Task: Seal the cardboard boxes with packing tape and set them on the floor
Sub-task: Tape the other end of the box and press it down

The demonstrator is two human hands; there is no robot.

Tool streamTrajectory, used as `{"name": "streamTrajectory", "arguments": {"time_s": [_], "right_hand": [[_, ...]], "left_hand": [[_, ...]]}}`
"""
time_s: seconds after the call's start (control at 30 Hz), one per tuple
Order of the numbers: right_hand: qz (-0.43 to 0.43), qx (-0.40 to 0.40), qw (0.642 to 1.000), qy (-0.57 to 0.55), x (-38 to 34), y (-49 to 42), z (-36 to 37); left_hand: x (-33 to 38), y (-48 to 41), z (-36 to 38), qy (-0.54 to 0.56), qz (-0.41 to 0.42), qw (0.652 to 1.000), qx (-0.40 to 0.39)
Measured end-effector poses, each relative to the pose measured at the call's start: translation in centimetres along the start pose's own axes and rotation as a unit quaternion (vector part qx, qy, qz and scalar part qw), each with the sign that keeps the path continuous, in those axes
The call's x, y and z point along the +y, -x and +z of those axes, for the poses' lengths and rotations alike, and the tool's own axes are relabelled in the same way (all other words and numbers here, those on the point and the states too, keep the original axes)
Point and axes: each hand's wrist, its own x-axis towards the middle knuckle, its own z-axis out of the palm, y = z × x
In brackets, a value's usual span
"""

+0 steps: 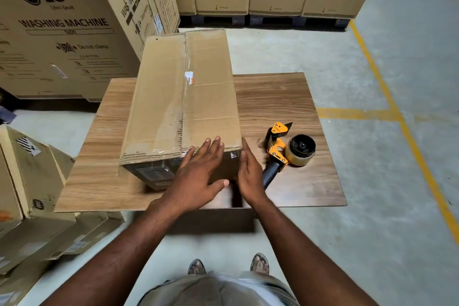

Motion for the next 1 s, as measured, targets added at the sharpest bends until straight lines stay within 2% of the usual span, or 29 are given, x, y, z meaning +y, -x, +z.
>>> {"name": "streamTrajectory", "arguments": {"time_s": [0.1,0.3,0.47,0.6,0.7,0.83,1.0], "right_hand": [[-0.026,0.028,0.996,0.086,0.2,0.1,0.3],[-0.043,0.004,0.985,0.169,-0.1,0.2,-0.1],[-0.073,0.003,0.972,0.224,0.0,0.3,-0.2],[-0.139,-0.025,0.961,0.236,-0.1,0.2,-1.0],[-0.161,-0.061,0.968,0.185,-0.7,0.5,-2.8],[-0.168,-0.032,0.979,0.11,-2.5,-0.5,-4.2],[-0.197,-0.055,0.967,0.152,-3.1,-2.5,-4.3]], "left_hand": [[0.0,0.0,0.1,0.001,0.004,1.0,0.007],[-0.1,0.0,0.3,0.001,0.002,1.0,0.013],[-0.3,-0.3,0.3,0.053,-0.019,0.995,0.083],[-0.1,-0.9,-0.6,0.056,-0.029,0.991,0.115],[-0.4,-2.0,-2.2,0.065,-0.016,0.986,0.15],[-1.1,-3.7,-3.0,0.033,0.011,0.989,0.147],[-1.8,-4.2,-0.8,-0.011,0.019,0.983,0.182]]}}
